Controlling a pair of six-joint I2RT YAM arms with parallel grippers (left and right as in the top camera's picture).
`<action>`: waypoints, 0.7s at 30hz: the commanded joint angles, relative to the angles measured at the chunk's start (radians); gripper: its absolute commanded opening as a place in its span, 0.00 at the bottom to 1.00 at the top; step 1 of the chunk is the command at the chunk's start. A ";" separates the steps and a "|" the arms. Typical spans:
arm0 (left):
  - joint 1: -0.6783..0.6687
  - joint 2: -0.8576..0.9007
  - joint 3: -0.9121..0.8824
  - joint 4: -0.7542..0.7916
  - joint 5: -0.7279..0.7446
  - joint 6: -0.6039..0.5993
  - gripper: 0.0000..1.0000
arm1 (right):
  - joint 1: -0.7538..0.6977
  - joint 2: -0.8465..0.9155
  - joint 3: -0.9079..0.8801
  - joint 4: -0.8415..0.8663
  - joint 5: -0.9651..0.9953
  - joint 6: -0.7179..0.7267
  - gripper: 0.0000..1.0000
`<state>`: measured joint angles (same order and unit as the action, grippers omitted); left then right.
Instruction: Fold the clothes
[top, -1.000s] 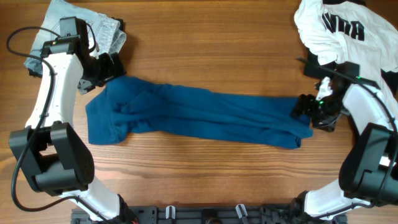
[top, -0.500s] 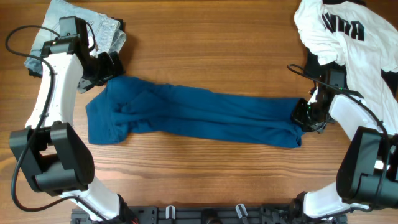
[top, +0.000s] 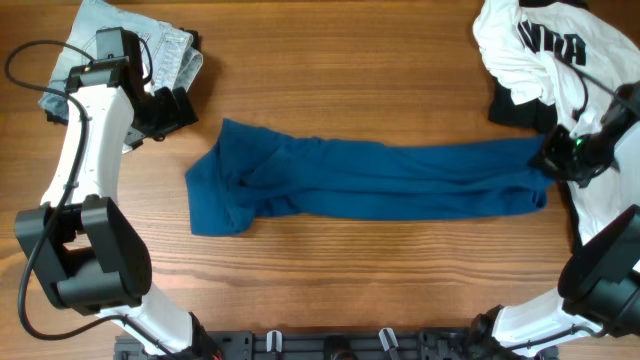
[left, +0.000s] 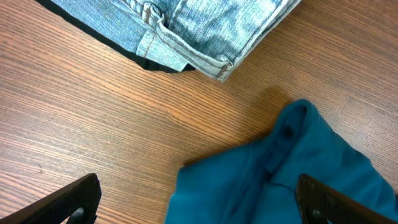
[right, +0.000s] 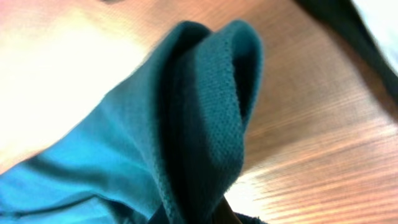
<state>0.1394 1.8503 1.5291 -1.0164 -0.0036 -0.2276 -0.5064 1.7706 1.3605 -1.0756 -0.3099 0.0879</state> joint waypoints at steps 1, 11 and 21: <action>0.001 -0.004 0.006 -0.005 -0.016 -0.013 1.00 | 0.071 -0.002 0.086 -0.076 -0.087 -0.108 0.04; 0.001 -0.004 0.006 -0.020 -0.016 -0.013 1.00 | 0.544 -0.006 0.077 -0.095 -0.007 0.010 0.04; 0.001 -0.004 0.006 -0.019 -0.016 -0.013 1.00 | 0.818 0.048 0.032 0.068 -0.016 0.130 0.04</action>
<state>0.1394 1.8503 1.5291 -1.0355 -0.0071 -0.2276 0.2554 1.7977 1.4067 -1.0443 -0.3191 0.1654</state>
